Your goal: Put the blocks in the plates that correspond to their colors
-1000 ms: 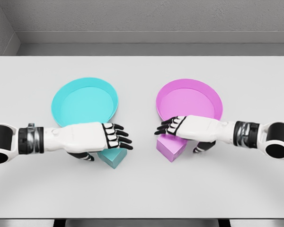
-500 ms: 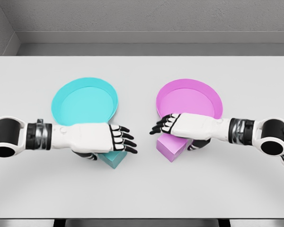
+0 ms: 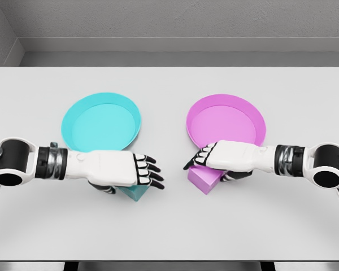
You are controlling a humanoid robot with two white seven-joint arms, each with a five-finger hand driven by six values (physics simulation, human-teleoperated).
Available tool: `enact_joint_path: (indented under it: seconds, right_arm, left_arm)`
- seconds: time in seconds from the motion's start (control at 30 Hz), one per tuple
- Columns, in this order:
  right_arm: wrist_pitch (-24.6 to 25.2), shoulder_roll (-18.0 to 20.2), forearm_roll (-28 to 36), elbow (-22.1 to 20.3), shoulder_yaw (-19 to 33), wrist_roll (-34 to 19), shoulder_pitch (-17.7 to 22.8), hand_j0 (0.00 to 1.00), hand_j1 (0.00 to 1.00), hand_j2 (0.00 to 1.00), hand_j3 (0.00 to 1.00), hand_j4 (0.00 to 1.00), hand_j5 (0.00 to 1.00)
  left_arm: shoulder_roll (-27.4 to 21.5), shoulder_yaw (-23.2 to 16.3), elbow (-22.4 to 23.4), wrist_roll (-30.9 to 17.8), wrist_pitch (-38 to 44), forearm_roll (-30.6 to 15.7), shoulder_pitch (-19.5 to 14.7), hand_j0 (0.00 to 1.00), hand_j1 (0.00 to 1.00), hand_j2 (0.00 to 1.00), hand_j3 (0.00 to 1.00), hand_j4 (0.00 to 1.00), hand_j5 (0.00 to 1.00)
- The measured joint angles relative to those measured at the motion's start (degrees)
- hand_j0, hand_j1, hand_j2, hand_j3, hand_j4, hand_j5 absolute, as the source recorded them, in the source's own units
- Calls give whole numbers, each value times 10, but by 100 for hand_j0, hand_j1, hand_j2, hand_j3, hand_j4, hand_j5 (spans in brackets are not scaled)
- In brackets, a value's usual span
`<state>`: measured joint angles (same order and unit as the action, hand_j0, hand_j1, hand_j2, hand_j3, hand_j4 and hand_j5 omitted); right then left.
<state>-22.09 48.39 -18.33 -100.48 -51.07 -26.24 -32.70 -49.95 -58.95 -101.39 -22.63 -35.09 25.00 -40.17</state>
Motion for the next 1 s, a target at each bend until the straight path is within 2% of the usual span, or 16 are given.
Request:
enact_joint_path:
  seconds: [0.17,0.37,0.43,0.53,0.57,0.8,1.0]
  right_arm:
    - [-4,-1,0,0,1,-1,-3,50,50,50,50,50,50]
    - [-27,-3,-3,0,7,-3,-9,41,41,41,41,41,41]
    - [-34,-4,-3,0,15,-3,-9,41,41,41,41,41,41]
    - [-41,-4,-3,-1,26,-3,-10,41,41,41,41,41,41]
    - [-44,-4,-2,-1,28,-3,-12,41,41,41,41,41,41]
    - [-57,-5,11,-1,50,-4,-13,41,41,41,41,41,41]
    - [-54,0,20,0,106,-10,-10,41,41,41,41,41,41]
  left_arm:
    - [0,0,1,-13,0,2,-4,100,100,100,100,100,100]
    - [0,-1,4,-16,0,2,-4,100,100,100,100,100,100]
    - [0,-1,6,-17,0,0,-4,93,93,93,93,93,93]
    - [0,-1,7,-17,0,-2,-4,68,68,68,68,68,68]
    - [0,-1,7,-17,0,-2,-4,63,63,63,63,63,63]
    - [0,0,7,-18,0,-3,-4,46,46,46,46,46,46]
    - [-1,1,8,-17,0,-4,-4,43,43,43,43,43,43]
